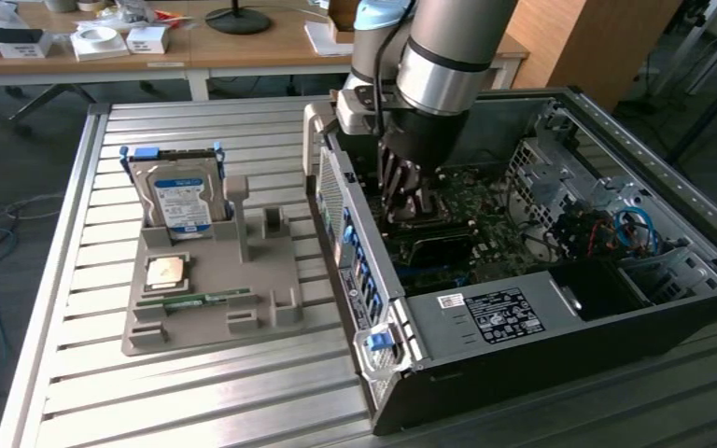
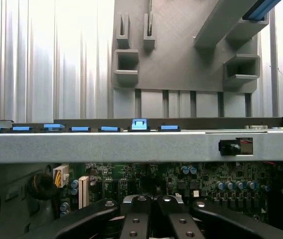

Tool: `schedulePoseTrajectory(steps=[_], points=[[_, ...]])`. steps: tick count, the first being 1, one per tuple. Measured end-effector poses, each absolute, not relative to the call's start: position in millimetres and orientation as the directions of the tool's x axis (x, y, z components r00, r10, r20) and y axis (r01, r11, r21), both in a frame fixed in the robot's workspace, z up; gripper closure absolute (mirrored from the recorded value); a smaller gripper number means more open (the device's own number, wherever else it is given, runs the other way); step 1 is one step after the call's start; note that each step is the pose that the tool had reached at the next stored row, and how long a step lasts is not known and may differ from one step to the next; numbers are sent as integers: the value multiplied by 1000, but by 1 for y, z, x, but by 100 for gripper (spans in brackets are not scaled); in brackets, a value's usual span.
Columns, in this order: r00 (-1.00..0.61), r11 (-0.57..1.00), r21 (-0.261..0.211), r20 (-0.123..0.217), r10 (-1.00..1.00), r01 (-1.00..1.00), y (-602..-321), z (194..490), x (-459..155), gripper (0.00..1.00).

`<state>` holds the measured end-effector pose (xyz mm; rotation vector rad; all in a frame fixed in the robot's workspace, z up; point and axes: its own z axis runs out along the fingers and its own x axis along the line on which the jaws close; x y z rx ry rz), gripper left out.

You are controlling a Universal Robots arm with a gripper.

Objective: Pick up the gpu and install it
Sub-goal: 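Press down on the gpu until it lock into place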

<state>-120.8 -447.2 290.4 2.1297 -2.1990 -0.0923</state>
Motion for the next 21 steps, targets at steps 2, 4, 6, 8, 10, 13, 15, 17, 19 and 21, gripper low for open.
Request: schedulePoseTrajectory(steps=[2,4,6,8,10,13,15,17,19,21], points=[[-31,33,98,15,-999,-995,-447,290,-122,89],[-31,33,98,15,-999,-995,-447,290,-123,89],[-31,33,98,15,-999,-995,-447,290,-125,89],[-31,33,98,15,-999,-995,-447,290,-126,89],[-31,33,98,15,-999,-995,-447,289,-129,89],[-31,33,98,15,-999,-995,-447,289,-132,89],[-31,33,98,15,-999,-995,-447,289,-135,89],[-31,33,98,15,-999,-995,-447,289,-136,89],[-32,33,98,15,-999,-995,-447,289,-136,89],[-31,33,98,15,-999,-995,-447,288,-137,89]])
